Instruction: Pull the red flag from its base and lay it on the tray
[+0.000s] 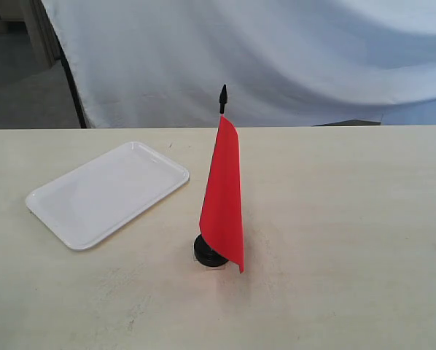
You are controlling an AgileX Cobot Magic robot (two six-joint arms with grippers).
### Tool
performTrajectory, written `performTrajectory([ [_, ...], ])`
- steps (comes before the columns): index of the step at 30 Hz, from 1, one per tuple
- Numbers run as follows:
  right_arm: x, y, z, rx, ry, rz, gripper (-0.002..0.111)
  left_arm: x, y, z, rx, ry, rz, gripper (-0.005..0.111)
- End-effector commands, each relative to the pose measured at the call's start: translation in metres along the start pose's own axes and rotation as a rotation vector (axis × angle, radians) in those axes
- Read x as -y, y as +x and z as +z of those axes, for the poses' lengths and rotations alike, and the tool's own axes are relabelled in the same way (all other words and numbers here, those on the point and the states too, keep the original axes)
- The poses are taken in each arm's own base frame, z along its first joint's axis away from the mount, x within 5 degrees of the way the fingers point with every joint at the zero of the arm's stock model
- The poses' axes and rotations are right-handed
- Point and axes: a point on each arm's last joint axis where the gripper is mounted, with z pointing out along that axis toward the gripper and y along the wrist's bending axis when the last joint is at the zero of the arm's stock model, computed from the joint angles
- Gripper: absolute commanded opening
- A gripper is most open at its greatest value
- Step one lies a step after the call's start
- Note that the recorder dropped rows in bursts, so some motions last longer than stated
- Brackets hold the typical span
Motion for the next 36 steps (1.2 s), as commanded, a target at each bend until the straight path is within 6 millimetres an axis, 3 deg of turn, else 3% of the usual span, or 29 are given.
performTrajectory([
  [1,0.006,-0.023,-0.004,0.273,0.054,0.065,-0.001,0.0,0.0,0.0,0.006,0.002,-0.003,0.0],
  [4,0.007,-0.029,-0.005,0.328,0.061,0.088,-0.001,0.0,0.0,0.0,0.006,0.002,-0.003,0.0],
  [15,0.008,-0.097,-0.018,0.45,0.046,0.078,-0.001,0.0,0.0,0.0,0.006,0.002,-0.003,0.0],
  [17,0.009,-0.114,-0.012,0.445,0.046,0.077,-0.001,0.0,0.0,0.0,0.006,0.002,-0.003,0.0],
  [23,0.009,-0.13,0.022,0.34,0.045,0.064,-0.001,0.0,0.0,0.0,0.006,0.002,-0.003,0.0],
  [26,0.009,-0.127,0.049,0.26,0.051,0.061,-0.001,0.0,0.0,0.0,0.006,0.002,-0.003,0.0],
  [31,0.01,-0.095,0.11,0.115,0.079,0.06,-0.001,0.0,0.0,0.0,0.006,0.002,-0.003,0.0],
  [36,0.008,-0.033,0.159,-0.173,0.075,0.036,-0.001,0.0,0.0,0.0,0.006,0.002,-0.003,0.0],
])
